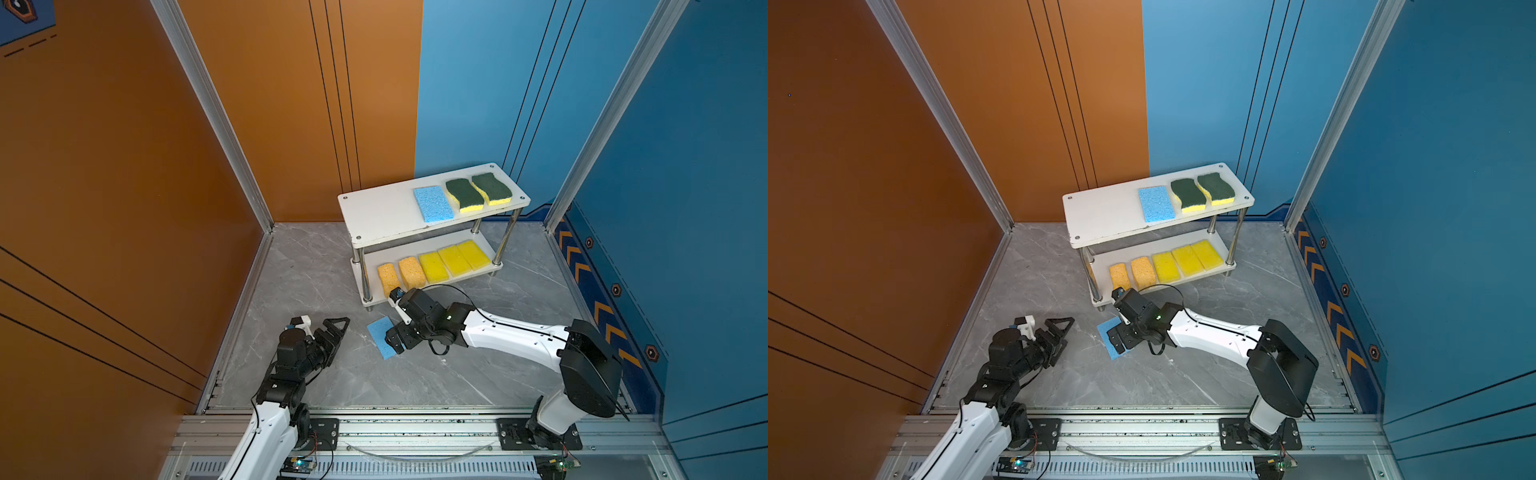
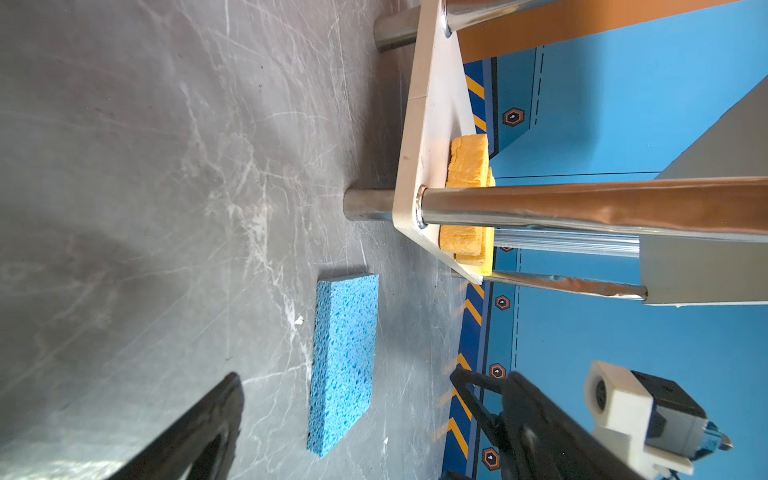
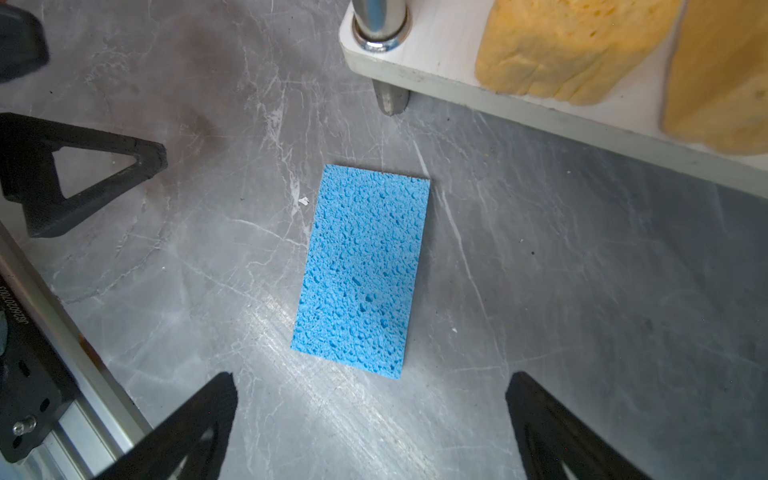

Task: Place and organize the cleaning sponges onto the shelf
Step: 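Move the open right gripper down toward the remaining blue sponge on the table, then lower the right gripper over the blue sponge and close on it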

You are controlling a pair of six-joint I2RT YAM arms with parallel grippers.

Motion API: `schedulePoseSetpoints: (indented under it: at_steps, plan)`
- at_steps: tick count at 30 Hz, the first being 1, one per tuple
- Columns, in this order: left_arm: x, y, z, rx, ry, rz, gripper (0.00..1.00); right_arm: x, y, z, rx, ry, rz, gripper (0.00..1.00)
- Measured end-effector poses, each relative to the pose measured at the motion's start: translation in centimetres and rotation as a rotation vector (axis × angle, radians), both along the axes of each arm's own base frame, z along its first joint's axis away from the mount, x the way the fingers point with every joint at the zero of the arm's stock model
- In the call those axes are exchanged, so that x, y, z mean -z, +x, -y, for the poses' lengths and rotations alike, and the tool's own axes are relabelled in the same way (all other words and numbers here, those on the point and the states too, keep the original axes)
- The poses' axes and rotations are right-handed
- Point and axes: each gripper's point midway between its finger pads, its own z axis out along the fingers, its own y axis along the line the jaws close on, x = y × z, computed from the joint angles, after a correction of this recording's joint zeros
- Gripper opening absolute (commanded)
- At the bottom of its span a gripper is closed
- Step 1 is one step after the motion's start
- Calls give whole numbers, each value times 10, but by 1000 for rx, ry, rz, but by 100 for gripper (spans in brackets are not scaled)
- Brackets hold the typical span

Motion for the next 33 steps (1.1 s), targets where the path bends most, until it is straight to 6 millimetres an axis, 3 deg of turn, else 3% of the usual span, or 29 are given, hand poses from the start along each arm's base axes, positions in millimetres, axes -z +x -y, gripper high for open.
schedulePoseSetpoints:
  at_steps: [9,21,33]
  plan:
    - [0,0,0,-1,0,0,98,14,-6,-22,-40,-28,-16,100]
    - [5,1,0,-3,4,-20,98,36,-7,-25,-65,-110,-55,100]
    - [2,4,-1,-6,4,-5,98,42,-6,-29,-76,-133,-64,100]
